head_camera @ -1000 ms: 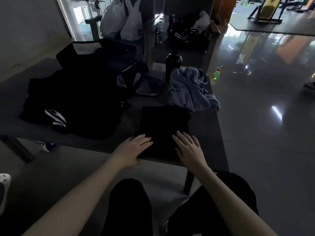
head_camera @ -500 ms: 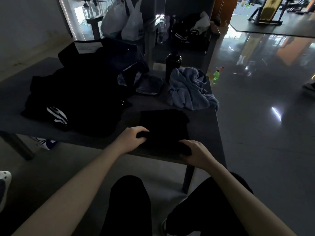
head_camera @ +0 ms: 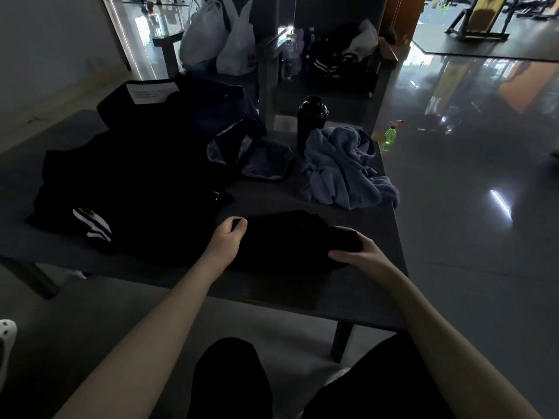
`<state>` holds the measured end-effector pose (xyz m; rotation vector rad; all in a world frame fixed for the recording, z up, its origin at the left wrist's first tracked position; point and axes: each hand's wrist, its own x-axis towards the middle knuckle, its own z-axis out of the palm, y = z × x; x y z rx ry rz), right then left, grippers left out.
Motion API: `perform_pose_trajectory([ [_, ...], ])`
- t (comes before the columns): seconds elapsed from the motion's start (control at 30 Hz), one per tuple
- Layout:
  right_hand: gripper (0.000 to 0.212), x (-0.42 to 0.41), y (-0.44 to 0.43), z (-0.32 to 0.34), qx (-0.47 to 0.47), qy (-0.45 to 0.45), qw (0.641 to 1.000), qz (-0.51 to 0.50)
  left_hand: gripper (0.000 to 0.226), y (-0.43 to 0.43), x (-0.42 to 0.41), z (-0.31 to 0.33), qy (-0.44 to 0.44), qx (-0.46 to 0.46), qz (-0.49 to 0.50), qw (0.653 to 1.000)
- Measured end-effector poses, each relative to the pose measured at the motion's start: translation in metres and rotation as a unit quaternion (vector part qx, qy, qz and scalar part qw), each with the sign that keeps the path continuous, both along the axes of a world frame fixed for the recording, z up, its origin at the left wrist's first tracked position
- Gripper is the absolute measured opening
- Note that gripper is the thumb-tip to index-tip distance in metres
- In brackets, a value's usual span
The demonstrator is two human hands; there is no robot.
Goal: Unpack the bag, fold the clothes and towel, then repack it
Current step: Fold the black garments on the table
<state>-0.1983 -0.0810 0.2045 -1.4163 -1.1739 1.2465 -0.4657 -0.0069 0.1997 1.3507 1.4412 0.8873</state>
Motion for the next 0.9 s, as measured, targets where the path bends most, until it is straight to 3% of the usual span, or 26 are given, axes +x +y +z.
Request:
perform_pose_trajectory([
  [0.1, 0.025, -0.012, 0.018, -0.006, -0.010, -0.005, 0.999, -0.036, 0.023, 0.007, 0.000, -0.007, -0.039, -0.033, 0.039, 0.998],
  [0.2, 0.014, -0.025, 0.042, -0.017, 0.022, -0.111, 0.988, -0.108, 0.024, 0.014, -0.001, -0.008, -0.073, -0.056, 0.060, 0.994],
  [0.3, 0.017, -0.038, 0.055, -0.024, 0.037, -0.176, 0.975, -0.131, 0.030, 0.014, -0.005, -0.007, -0.115, -0.049, 0.018, 0.992],
  [0.4, 0.021, -0.045, 0.060, -0.029, 0.032, -0.202, 0.967, -0.151, 0.046, 0.010, -0.004, -0.008, -0.041, -0.002, -0.022, 0.999],
  [0.7, 0.030, -0.051, 0.077, -0.026, -0.029, -0.296, 0.936, -0.186, 0.058, 0.027, 0.012, -0.019, 0.166, -0.002, 0.067, 0.984],
  [0.77, 0.038, -0.060, 0.076, -0.019, -0.035, -0.370, 0.906, -0.203, 0.058, 0.022, 0.016, -0.015, 0.247, 0.032, 0.092, 0.964],
  [0.83, 0.045, -0.067, 0.072, -0.016, 0.042, -0.473, 0.854, -0.211, 0.060, 0.017, 0.017, -0.016, 0.385, 0.163, 0.073, 0.906],
  [0.9, 0.045, -0.075, 0.067, -0.020, 0.158, -0.563, 0.790, -0.182, 0.055, 0.018, 0.020, -0.021, 0.465, 0.287, -0.019, 0.837],
])
